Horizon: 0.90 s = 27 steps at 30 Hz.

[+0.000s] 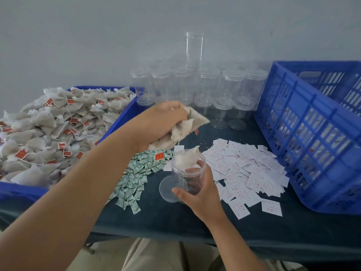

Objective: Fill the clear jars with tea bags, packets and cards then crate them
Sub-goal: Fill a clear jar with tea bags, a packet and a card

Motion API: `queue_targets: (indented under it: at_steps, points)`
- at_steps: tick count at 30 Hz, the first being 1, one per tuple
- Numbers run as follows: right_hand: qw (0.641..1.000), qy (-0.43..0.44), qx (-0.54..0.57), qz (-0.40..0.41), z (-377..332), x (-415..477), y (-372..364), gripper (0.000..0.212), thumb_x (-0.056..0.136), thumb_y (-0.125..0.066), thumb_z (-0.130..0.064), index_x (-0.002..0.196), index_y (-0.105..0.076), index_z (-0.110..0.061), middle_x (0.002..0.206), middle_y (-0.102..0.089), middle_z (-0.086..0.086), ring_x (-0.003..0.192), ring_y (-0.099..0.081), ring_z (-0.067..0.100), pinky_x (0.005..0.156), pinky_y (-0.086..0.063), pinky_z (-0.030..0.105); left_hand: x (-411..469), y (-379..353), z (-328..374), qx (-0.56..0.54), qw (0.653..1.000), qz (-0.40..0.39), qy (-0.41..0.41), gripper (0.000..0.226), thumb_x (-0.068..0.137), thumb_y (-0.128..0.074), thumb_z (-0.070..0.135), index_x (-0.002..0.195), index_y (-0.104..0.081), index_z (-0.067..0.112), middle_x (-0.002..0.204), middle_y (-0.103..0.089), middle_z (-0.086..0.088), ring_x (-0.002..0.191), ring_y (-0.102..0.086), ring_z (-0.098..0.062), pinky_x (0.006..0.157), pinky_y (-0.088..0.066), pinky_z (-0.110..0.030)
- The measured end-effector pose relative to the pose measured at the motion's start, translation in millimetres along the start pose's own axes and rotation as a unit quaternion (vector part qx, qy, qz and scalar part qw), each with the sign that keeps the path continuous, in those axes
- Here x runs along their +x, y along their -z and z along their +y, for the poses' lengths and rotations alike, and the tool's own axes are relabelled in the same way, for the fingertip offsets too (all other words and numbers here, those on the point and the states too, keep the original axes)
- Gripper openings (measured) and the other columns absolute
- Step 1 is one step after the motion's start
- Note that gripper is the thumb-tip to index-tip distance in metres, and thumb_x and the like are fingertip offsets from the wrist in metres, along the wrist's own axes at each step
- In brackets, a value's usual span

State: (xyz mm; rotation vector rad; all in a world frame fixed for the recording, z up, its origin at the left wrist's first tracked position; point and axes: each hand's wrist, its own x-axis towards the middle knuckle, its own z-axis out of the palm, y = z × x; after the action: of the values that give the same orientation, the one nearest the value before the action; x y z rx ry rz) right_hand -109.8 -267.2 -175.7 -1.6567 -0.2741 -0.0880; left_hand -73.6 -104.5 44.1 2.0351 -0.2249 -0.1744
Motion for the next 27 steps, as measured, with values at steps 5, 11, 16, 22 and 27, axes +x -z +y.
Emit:
queue_targets:
  at_steps: [5, 11, 16, 22, 27]
  points:
    - [1.000, 0.003, 0.001, 0.005, 3, -1, -1, 0.099, 0.065, -0.097, -0.062, 0.147, -0.042, -0.051, 0.141, -0.065, -0.020, 0.133, -0.064, 0.009, 0.107, -0.057, 0.036, -2, -11, -24, 0.162, 0.980, -0.058, 0.096, 0.015, 0.102, -0.057, 0.040, 0.098, -0.067, 0.029, 0.051, -0.062, 0.012, 0.035, -0.046, -0.005, 0.044, -0.039, -0.018]
    - [1.000, 0.008, -0.015, 0.007, -2, 0, -1, 0.096, 0.064, -0.095, -0.066, 0.144, -0.042, -0.058, 0.141, -0.062, -0.026, 0.133, -0.060, 0.001, 0.101, -0.054, 0.017, -1, -10, -45, 0.133, 0.988, -0.030, 0.080, 0.009, 0.096, -0.068, 0.046, 0.099, -0.072, 0.038, 0.082, -0.076, 0.012, 0.061, -0.062, -0.003, 0.057, -0.048, -0.019]
    - [1.000, 0.000, -0.001, -0.001, 0, 0, -1, 0.098, 0.069, -0.097, -0.056, 0.150, -0.043, -0.044, 0.143, -0.063, -0.021, 0.134, -0.062, 0.007, 0.104, -0.058, 0.028, -1, -3, -41, 0.219, 0.975, -0.017, 0.039, 0.005, 0.091, -0.073, 0.054, 0.093, -0.076, 0.058, 0.099, -0.072, 0.031, 0.084, -0.068, 0.006, 0.070, -0.050, -0.018]
    - [1.000, -0.015, 0.000, -0.001, 2, -1, -1, 0.102, 0.066, -0.097, -0.062, 0.150, -0.042, -0.044, 0.141, -0.064, -0.021, 0.132, -0.064, 0.007, 0.103, -0.061, 0.037, 2, -5, -37, 0.264, 0.963, -0.037, 0.025, 0.013, 0.085, -0.076, 0.058, 0.091, -0.078, 0.047, 0.093, -0.072, 0.032, 0.087, -0.065, 0.013, 0.072, -0.052, -0.021]
    - [1.000, -0.011, -0.004, 0.003, 2, -1, -1, 0.100, 0.067, -0.097, -0.061, 0.148, -0.042, -0.044, 0.140, -0.065, -0.020, 0.131, -0.065, 0.009, 0.103, -0.060, 0.038, 6, -16, -39, 0.210, 0.977, 0.046, 0.012, 0.033, 0.080, -0.075, 0.069, 0.093, -0.073, 0.039, 0.093, -0.073, 0.021, 0.085, -0.066, 0.006, 0.070, -0.052, -0.019]
